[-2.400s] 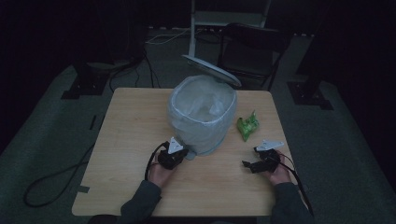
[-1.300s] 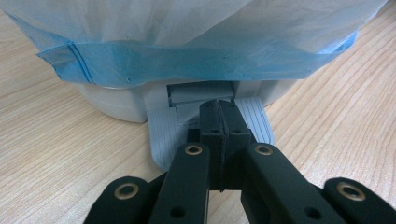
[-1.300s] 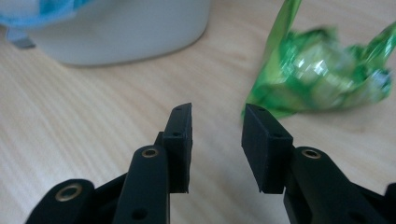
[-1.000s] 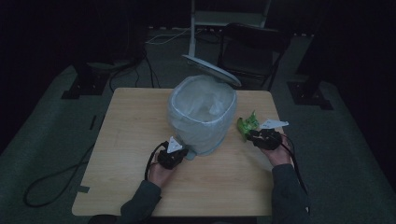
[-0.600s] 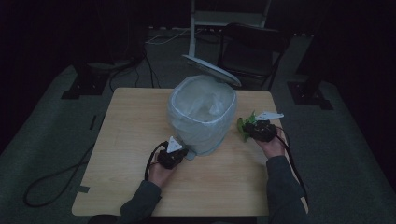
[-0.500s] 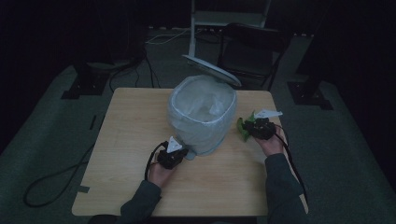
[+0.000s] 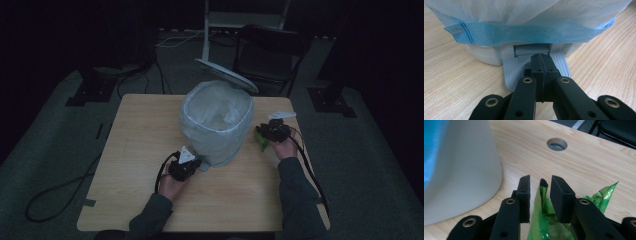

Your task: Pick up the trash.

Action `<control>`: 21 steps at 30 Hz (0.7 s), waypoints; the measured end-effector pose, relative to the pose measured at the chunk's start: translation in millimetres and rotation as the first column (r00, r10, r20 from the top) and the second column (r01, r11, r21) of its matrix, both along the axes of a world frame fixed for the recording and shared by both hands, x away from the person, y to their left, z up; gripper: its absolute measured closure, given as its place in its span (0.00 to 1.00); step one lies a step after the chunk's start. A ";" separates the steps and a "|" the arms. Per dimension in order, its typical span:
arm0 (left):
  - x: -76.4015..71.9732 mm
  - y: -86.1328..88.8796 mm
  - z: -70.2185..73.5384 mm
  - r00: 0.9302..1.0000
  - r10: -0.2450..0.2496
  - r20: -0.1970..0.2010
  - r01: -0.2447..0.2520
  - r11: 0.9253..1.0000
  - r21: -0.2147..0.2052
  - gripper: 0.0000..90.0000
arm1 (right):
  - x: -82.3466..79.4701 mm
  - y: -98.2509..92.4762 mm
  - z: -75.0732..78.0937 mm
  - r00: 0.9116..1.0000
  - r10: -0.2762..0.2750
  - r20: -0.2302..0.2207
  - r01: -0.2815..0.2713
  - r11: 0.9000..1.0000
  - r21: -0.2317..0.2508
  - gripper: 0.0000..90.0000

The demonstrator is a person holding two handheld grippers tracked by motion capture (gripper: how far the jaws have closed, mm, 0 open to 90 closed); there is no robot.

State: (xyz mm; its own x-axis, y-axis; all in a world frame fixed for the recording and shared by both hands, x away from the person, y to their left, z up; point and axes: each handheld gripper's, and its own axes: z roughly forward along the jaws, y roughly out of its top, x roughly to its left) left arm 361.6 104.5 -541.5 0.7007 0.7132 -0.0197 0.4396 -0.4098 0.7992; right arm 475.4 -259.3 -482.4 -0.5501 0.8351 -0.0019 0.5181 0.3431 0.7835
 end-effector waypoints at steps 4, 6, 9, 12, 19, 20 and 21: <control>0.0 0.0 0.0 1.000 0.000 0.001 0.000 1.000 0.001 1.00 | 5.3 3.5 -6.7 1.000 -0.004 -0.031 0.004 1.000 -0.015 0.76; 0.0 0.0 0.0 1.000 0.000 0.000 0.000 1.000 0.000 1.00 | 7.2 5.0 -10.4 0.999 -0.003 -0.047 0.002 1.000 -0.021 0.78; -0.1 0.0 0.0 1.000 0.000 0.001 0.000 1.000 0.001 1.00 | 7.3 7.0 -13.9 0.998 -0.003 -0.059 0.001 0.999 -0.034 0.81; -0.1 -0.1 -0.1 1.000 0.000 0.001 0.000 1.000 0.000 1.00 | 6.3 7.9 -15.3 0.998 -0.005 -0.063 0.003 0.999 -0.039 0.84; -0.2 -0.2 0.0 1.000 0.001 0.002 -0.001 1.000 0.001 1.00 | -0.2 5.2 -16.2 0.998 0.000 -0.062 -0.003 0.999 -0.053 0.83; -0.2 -0.2 0.0 1.000 0.001 0.003 -0.001 1.000 0.002 1.00 | -0.7 4.5 -16.5 0.998 0.002 -0.061 -0.005 0.999 -0.053 0.83; -0.2 -0.2 0.0 1.000 0.001 0.003 -0.001 1.000 0.002 1.00 | -1.2 3.9 -16.9 0.998 0.002 -0.062 -0.006 0.999 -0.054 0.83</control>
